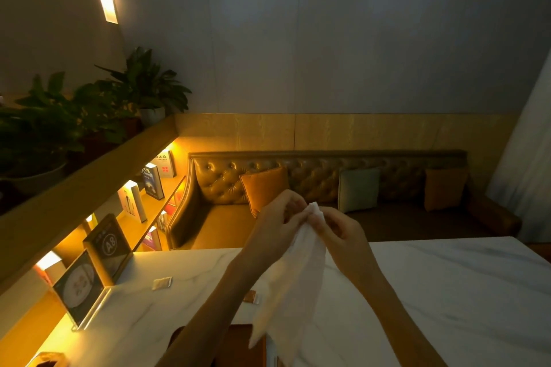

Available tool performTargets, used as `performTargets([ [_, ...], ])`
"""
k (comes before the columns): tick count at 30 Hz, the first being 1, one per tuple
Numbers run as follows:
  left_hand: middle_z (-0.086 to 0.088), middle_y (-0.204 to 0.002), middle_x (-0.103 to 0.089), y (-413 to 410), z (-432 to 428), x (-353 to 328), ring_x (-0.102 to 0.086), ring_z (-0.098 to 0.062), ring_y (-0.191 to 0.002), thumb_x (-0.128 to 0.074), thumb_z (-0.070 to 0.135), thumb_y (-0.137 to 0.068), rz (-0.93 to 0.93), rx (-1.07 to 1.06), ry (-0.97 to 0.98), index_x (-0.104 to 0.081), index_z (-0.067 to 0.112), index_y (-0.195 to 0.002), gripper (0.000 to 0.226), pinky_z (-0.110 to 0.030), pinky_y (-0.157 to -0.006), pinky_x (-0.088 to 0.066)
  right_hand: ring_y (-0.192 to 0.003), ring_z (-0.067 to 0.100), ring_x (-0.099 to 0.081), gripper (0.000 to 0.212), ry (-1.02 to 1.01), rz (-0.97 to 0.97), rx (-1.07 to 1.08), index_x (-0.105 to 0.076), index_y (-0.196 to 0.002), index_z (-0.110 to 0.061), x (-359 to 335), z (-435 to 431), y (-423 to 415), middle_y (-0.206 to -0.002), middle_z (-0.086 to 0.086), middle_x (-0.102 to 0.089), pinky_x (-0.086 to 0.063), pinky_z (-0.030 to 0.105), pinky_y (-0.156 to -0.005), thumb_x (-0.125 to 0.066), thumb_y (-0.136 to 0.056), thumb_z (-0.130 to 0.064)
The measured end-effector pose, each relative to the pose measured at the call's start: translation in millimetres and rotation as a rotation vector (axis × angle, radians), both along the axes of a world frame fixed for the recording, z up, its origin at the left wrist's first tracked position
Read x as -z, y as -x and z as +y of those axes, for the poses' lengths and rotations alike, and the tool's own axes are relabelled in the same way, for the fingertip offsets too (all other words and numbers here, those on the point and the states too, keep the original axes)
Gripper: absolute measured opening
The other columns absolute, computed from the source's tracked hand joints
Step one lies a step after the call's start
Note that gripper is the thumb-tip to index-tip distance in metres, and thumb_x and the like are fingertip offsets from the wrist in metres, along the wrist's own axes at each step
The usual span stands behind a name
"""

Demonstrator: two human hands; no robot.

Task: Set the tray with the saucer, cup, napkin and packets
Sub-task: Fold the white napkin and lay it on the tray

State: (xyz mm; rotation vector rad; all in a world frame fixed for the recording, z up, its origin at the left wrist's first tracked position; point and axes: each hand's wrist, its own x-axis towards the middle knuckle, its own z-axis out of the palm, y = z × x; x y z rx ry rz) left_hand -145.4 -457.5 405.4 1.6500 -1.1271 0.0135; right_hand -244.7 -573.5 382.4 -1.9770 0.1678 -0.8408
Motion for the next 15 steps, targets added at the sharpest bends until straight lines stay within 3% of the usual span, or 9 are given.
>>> performTargets([
  [3,0.015,-0.093,-0.057,-2.2,10.9,-3.4,-0.06,-0.001,-0.086,-0.067,0.024,-0.088,0.107,0.02,-0.044,-0.055,0.033,-0.097,0.016,-0.017,-0.067,-0.052,-0.091,-0.002,-0.065,0.016,0.007,-0.006,0.037,-0.065,-0.103,-0.042,3.9,-3.7,-0.5,-0.095,-0.023,-0.069,-0.052,0.01,-0.071,-0.054,-0.091,-0.042],
  [6,0.016,-0.104,-0.058,-8.3,28.8,-4.6,-0.064,-0.008,-0.089,-0.071,0.02,-0.083,0.287,0.188,-0.117,-0.055,0.043,-0.1,0.033,-0.02,-0.068,-0.056,-0.096,-0.003,-0.063,0.021,-0.043,0.001,0.022,-0.065,-0.111,-0.035,1.8,-3.9,-3.4,-0.099,-0.025,-0.068,-0.049,0.014,-0.083,-0.055,-0.094,-0.026],
  [8,0.016,-0.111,-0.056,-10.4,38.6,-2.6,-0.064,-0.007,-0.096,-0.07,0.015,-0.083,0.321,0.289,-0.157,-0.059,0.042,-0.099,0.034,-0.022,-0.073,-0.057,-0.087,0.0,-0.067,0.028,-0.097,-0.069,0.005,-0.06,-0.113,-0.034,-1.6,-7.8,-1.6,-0.093,-0.025,-0.07,-0.054,0.016,-0.074,-0.059,-0.091,-0.016],
  [10,0.009,-0.114,-0.056,-10.8,42.7,-2.3,-0.062,-0.008,-0.101,-0.067,0.011,-0.084,0.264,0.247,-0.203,-0.064,0.037,-0.09,0.027,-0.024,-0.077,-0.057,-0.084,0.008,-0.069,0.032,-0.128,-0.086,-0.091,-0.056,-0.12,-0.025,-6.6,-14.4,3.5,-0.095,-0.015,-0.071,-0.057,0.018,-0.068,-0.059,-0.09,-0.016],
  [12,0.006,-0.109,-0.057,-12.1,41.4,-3.0,-0.058,-0.01,-0.1,-0.062,0.01,-0.087,0.081,0.106,-0.291,-0.063,0.037,-0.08,0.028,-0.024,-0.078,-0.053,-0.088,0.01,-0.069,0.033,-0.085,-0.081,-0.134,-0.055,-0.123,-0.019,-9.8,-19.3,7.6,-0.1,-0.012,-0.07,-0.056,0.017,-0.069,-0.057,-0.09,-0.017],
  [15,0.005,-0.102,-0.059,-11.7,35.1,-5.0,-0.055,-0.009,-0.094,-0.055,0.01,-0.091,-0.135,-0.051,-0.351,-0.065,0.032,-0.086,0.024,-0.021,-0.077,-0.048,-0.087,0.011,-0.067,0.023,0.005,-0.078,-0.149,-0.059,-0.116,-0.013,-12.8,-20.5,8.7,-0.099,-0.015,-0.067,-0.056,0.017,-0.066,-0.053,-0.094,-0.01],
])
